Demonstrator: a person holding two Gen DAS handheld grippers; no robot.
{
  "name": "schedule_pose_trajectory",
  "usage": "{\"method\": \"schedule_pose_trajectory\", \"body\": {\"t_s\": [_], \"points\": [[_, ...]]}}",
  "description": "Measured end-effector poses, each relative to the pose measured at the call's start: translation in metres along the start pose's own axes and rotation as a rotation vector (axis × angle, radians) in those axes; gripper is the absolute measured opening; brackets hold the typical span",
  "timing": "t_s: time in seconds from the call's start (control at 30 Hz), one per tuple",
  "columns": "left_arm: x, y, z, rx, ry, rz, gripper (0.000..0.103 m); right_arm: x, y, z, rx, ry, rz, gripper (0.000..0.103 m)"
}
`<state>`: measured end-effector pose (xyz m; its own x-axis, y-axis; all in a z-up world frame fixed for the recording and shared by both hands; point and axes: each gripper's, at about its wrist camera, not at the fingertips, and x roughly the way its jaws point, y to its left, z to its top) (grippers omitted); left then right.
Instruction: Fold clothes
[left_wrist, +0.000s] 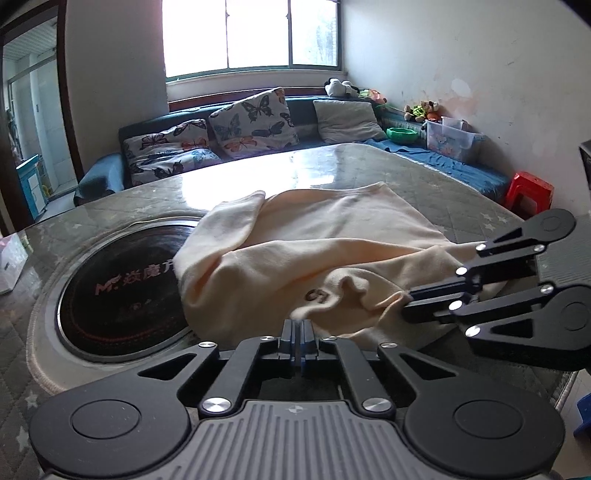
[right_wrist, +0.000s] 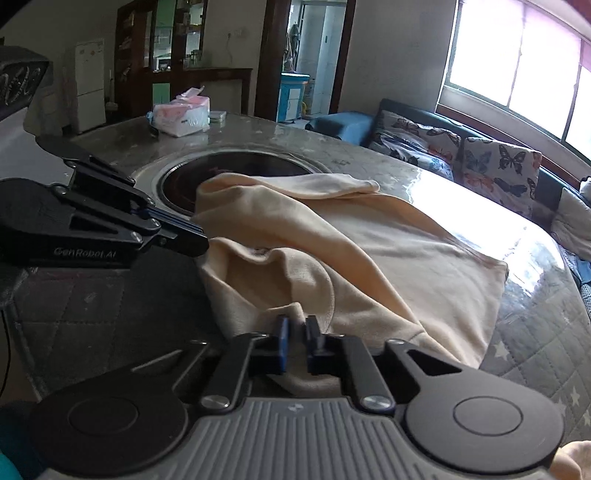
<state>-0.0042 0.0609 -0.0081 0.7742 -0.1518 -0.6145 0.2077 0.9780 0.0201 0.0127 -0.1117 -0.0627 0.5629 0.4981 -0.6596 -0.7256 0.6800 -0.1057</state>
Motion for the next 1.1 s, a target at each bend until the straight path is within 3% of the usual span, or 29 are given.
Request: {"method": "schedule_pose_trajectory", "body": {"t_s": [0.13,0.23,0.27,0.37,0.4,0.5,0.67,0.8,0.93,0.97,1.0,1.1], "points": [[-0.013,0.001,-0.006,0.004,0.004,-0.029,0.002,-0.021,0.004,0.000,-0.021,-0.008,0.046,0.004],[-0.013,0.000,-0.006,0.015,0.011,-0.003,0.006,-0.026,0.007,0.000,-0.046,0.001,0.045,0.004],[-0.011,0.000,-0.004,0.015,0.009,0.011,0.010,-0.028,0.008,0.000,-0.055,0.005,0.044,0.005],[-0.002,0.001,0.000,0.007,0.004,0.034,0.039,-0.027,0.009,0.000,-0.057,0.003,0.030,0.011],[0.001,0.001,0.001,0.008,0.002,0.037,0.041,-0.026,0.009,0.000,-0.057,0.001,0.028,0.018],[0.011,0.000,0.003,0.009,0.008,0.028,0.041,-0.021,0.009,0.001,-0.071,0.000,0.021,0.032],[0.013,-0.003,0.005,0.009,-0.003,0.004,0.041,-0.008,0.012,0.000,-0.084,0.011,0.025,0.031],[0.012,-0.005,0.007,0.023,-0.010,-0.009,0.041,-0.003,0.012,0.001,-0.065,0.014,0.043,0.009],[0.017,-0.004,0.004,0.036,0.013,-0.017,0.041,-0.010,0.011,0.001,-0.063,0.006,0.060,0.005],[0.019,-0.003,0.002,0.033,0.026,-0.023,0.033,-0.014,0.012,0.001,-0.067,0.003,0.066,0.005],[0.020,-0.001,0.000,0.025,0.039,-0.038,0.018,-0.017,0.012,0.001,-0.072,0.003,0.069,0.005],[0.014,0.001,-0.004,0.008,0.048,-0.073,0.007,-0.026,0.013,0.000,-0.066,0.005,0.101,0.005]]}}
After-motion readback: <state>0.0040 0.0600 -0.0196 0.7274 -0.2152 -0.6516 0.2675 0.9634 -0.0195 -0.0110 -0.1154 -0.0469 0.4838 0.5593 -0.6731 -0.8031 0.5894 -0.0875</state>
